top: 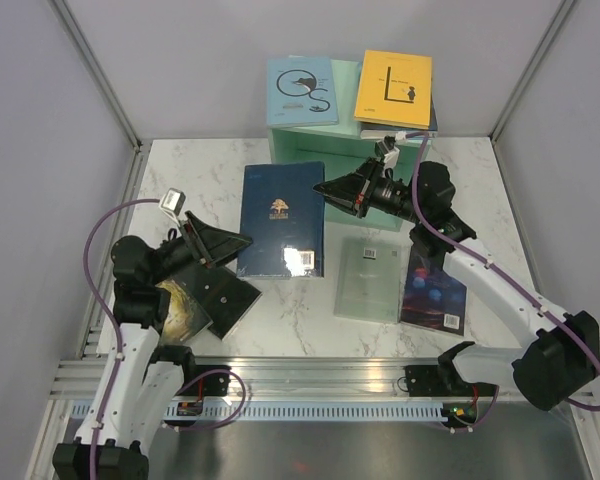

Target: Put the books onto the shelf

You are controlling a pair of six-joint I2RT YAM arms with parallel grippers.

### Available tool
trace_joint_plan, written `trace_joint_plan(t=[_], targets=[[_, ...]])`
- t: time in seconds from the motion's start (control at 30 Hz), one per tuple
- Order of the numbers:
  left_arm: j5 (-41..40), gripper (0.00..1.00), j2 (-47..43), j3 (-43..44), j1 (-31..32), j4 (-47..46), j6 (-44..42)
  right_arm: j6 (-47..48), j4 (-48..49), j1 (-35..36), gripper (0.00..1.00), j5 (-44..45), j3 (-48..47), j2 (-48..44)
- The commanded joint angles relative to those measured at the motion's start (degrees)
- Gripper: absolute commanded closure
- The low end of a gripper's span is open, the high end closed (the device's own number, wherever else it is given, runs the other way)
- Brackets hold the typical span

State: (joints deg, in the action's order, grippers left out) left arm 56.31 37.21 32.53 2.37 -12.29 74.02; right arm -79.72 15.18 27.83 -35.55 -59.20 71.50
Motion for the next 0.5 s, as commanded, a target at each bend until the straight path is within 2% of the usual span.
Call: trace_joint_plan(t=[0.0, 0.3, 0.37, 0.4, 0.47], targets=[[4.06, 0.34, 0.93, -0.10, 0.09, -14.32, 8.94, -5.79, 12.24, -0.33, 1.00, 1.10, -1.18, -1.37], [6.18, 0.33, 5.41, 4.11, 5.27, -16.18, 7.99, -7.20, 17.25, -0.24, 1.00, 0.39, -0.30, 0.82], [5.83, 0.36, 6.03, 4.64, 6.15, -16.10, 7.46, -7.29, 18.39, -0.24, 1.00, -0.13, -0.30, 1.35], [5.48, 0.40, 6.47, 4.90, 6.24, -15.66, 7.28, -7.38, 18.48, -0.24, 1.00, -0.13, -0.22, 1.70], [4.77, 0.69, 6.65, 5.52, 6.42, -14.69, 6.15, -7.20, 18.48, -0.32, 1.00, -0.13, -0.13, 1.79]])
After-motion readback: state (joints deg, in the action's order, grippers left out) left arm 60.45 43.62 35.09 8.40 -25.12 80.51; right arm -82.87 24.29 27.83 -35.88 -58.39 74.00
